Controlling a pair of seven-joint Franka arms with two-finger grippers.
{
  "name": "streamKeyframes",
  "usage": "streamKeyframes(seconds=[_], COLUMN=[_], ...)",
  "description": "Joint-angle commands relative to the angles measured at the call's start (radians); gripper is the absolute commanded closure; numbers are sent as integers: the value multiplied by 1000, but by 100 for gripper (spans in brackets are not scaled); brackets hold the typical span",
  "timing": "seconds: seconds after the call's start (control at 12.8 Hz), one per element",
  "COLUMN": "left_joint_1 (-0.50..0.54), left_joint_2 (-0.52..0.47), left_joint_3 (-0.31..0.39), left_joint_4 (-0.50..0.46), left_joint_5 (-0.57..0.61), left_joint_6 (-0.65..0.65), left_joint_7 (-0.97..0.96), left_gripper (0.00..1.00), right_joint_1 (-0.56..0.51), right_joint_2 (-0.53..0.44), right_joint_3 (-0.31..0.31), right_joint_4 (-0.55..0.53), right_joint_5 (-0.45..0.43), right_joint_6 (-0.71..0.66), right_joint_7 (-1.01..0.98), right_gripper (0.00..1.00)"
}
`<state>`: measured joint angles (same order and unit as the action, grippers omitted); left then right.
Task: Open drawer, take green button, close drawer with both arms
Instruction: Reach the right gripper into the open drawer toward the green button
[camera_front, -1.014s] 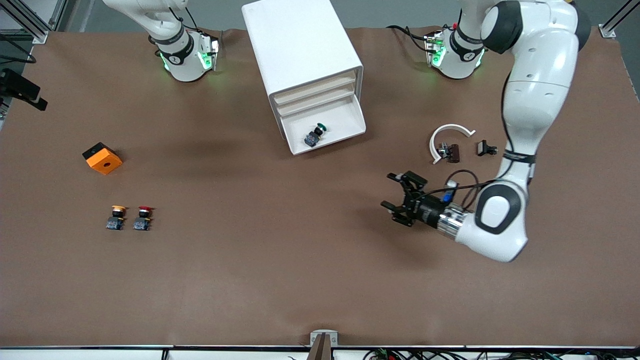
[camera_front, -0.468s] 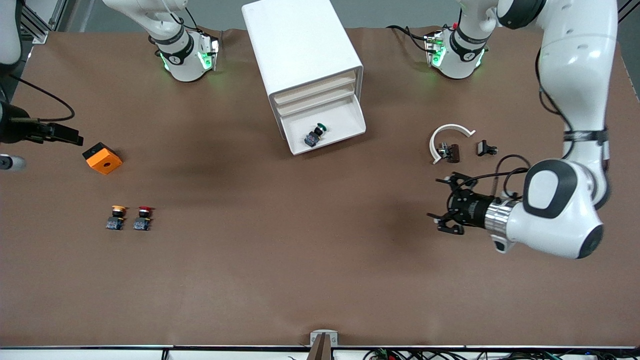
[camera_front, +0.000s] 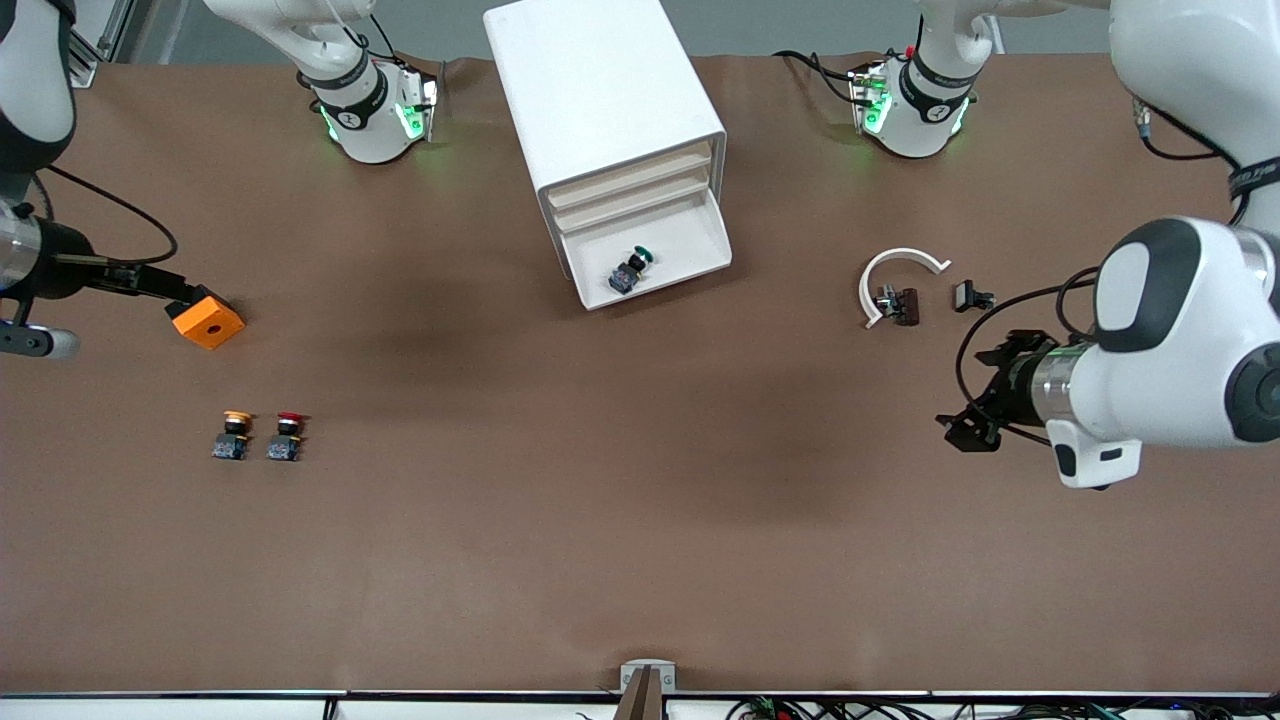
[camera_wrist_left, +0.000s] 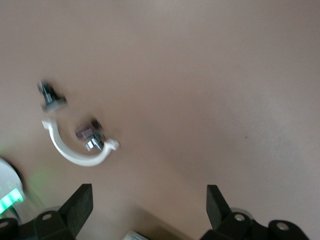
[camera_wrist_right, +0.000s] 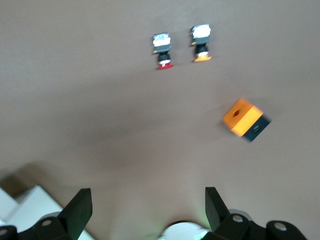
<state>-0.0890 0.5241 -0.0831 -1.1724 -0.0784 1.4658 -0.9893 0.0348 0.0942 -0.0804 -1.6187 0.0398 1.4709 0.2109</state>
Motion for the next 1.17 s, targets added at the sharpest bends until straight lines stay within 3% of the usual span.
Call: streamKeyframes(seconds=[0.0, 0.23, 0.55, 1.09], left_joint_1=[12, 63, 80, 98], left_joint_2=[-103, -189, -280, -539], left_joint_3=[5, 8, 14, -24], left_joint_4=[-49, -91, -139, -392], left_joint_5=[49, 49, 88, 69], left_joint_6=[11, 2, 4, 71], left_joint_7=[225, 509, 660, 696], left_gripper=[0, 0, 0, 0], right_joint_1=[94, 284, 502, 769], right_joint_2=[-28, -39, -39, -4], right_joint_3=[-2, -1, -1, -1], right_joint_4=[-13, -17, -118, -236], right_joint_5=[25, 26, 75, 78], right_joint_6=[-27, -20, 135, 461], right_joint_7=[201, 464, 718, 1057], right_gripper=[0, 0, 0, 0])
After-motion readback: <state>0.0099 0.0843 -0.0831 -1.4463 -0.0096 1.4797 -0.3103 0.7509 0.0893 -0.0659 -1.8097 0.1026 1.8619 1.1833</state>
